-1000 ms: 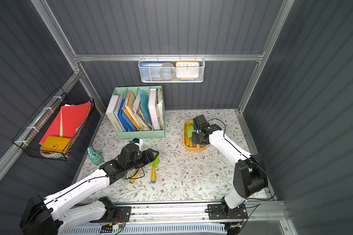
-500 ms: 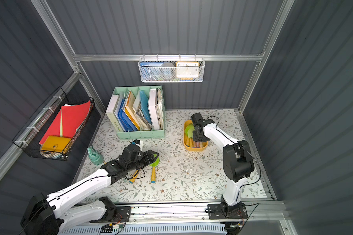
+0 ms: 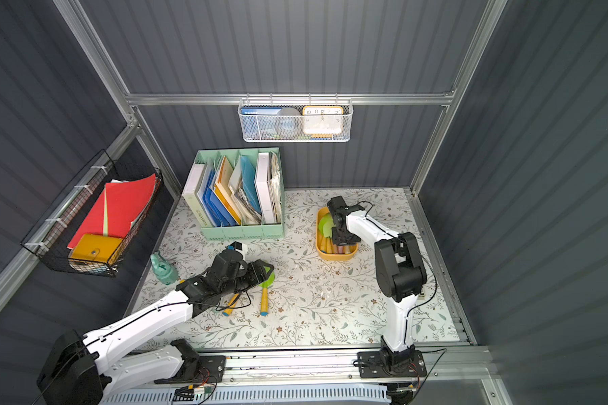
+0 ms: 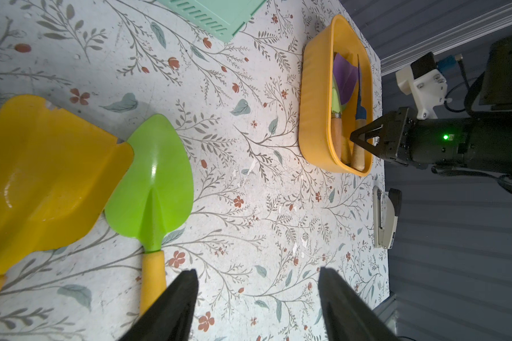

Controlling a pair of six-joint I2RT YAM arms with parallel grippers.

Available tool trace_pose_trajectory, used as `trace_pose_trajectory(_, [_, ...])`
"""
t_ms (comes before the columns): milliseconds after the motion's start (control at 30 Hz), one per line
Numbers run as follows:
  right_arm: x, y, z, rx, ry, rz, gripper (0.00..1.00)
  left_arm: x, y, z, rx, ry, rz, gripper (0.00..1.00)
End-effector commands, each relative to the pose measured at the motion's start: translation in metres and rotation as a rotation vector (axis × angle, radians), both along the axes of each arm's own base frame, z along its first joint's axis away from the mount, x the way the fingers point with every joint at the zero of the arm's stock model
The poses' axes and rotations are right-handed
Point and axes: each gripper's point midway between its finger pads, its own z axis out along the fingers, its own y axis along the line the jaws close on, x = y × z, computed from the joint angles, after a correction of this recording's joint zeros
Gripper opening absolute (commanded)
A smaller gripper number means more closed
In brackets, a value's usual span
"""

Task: Put the shovel into the storage box
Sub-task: Place the shovel in the storage box.

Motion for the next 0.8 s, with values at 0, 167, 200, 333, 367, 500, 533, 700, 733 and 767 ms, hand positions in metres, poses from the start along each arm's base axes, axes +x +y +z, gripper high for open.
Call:
trace_pose_trajectory(0, [0.006, -0.003, 0.001, -0.016, -0.010, -0.011, 0.14, -0.002, 0.001, -0.008, 0.004, 0.018, 0.001, 0.69])
trace_pose_trajectory(167, [0.006, -0.003, -0.002, -0.013, -0.005, -0.024, 0.28, -0.003, 0.002, -0.010, 0.004, 0.020, 0.004, 0.68])
trace_pose_trajectory(200, [0.005, -0.003, -0.002, -0.010, -0.004, -0.024, 0.32, -0.003, 0.002, -0.010, 0.004, 0.022, 0.004, 0.68])
trace_pose_trajectory(333, [0.005, -0.001, 0.004, 0.003, -0.012, -0.025, 0.35, -0.004, 0.002, -0.012, 0.003, 0.031, 0.007, 0.69])
trace_pose_trajectory(367, [0.004, -0.001, 0.006, 0.008, -0.014, -0.025, 0.35, -0.004, 0.001, -0.012, 0.000, 0.035, 0.004, 0.69])
trace_pose_trajectory(500, [0.000, 0.004, 0.018, 0.042, -0.031, -0.020, 0.35, -0.004, 0.003, -0.013, 0.010, 0.043, 0.010, 0.69])
trace_pose_trajectory(533, [-0.001, 0.005, 0.022, 0.052, -0.040, -0.020, 0.35, -0.003, 0.004, -0.012, 0.011, 0.040, 0.016, 0.69])
trace_pose_trajectory(700, [-0.008, 0.014, 0.040, 0.107, -0.074, -0.016, 0.35, -0.003, 0.004, -0.016, 0.035, 0.065, 0.019, 0.69])
trace_pose_trajectory(733, [-0.009, 0.015, 0.044, 0.114, -0.083, -0.014, 0.35, -0.002, 0.004, -0.017, 0.040, 0.068, 0.020, 0.69])
trace_pose_trajectory(767, [-0.011, 0.018, 0.048, 0.123, -0.090, -0.011, 0.35, -0.001, 0.004, -0.016, 0.042, 0.069, 0.021, 0.69])
